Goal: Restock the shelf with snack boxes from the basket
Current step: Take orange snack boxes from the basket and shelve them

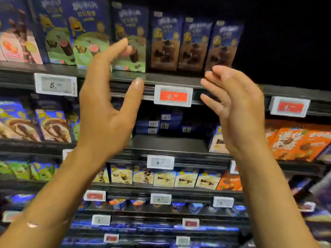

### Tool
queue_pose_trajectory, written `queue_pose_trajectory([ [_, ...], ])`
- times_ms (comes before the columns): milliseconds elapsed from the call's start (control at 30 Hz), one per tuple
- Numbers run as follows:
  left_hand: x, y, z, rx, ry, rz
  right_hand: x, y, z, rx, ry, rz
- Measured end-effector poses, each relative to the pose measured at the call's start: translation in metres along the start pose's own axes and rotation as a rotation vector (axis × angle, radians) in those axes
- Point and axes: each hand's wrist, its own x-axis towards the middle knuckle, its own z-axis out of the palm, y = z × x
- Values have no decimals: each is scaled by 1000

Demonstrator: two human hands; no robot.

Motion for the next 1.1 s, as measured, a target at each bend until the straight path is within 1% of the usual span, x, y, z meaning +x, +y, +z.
queue_pose_trajectory([
  [67, -64, -7, -4, -189, -1, -60, -46, 26, -15, 8, 0, 41],
  [133, -132, -12, -5, -369, -42, -237, -89, 61, -27, -30, 29, 175],
  [167, -165, -14, -5, -407, -74, -353, -110, 81, -33, -70, 46, 263],
  [233, -226, -13, -4, -399, -177, -592, -154, 122, -45, -173, 65, 442],
  [333, -315, -15, 0, -342, -314, -939, -219, 178, -66, -283, 43, 707],
  [433, -396, -13, 3, -254, -394, -1197, -275, 223, -87, -360, -13, 939],
  [500, -438, -5, 5, -223, -389, -1361, -308, 246, -99, -394, -31, 1052],
  [567, -472, 1, 7, -159, -378, -1451, -335, 271, -114, -433, -16, 1118],
  [633, -503, 7, 10, -118, -371, -1539, -363, 298, -131, -516, -54, 1175],
  [700, -532, 9, 16, -104, -390, -1588, -389, 327, -150, -583, -81, 1251],
  [800, -581, 2, 32, -118, -405, -1678, -432, 377, -182, -641, -31, 1341],
  [900, -639, -23, 56, -176, -414, -1742, -473, 444, -212, -630, -76, 1442],
  [1000, -706, -57, 82, -226, -364, -1813, -504, 527, -242, -689, -89, 1506],
  [1067, -751, -86, 99, -217, -373, -1841, -522, 582, -260, -723, -83, 1495],
  [1100, -770, -101, 108, -215, -394, -1844, -530, 609, -266, -713, -69, 1460],
])
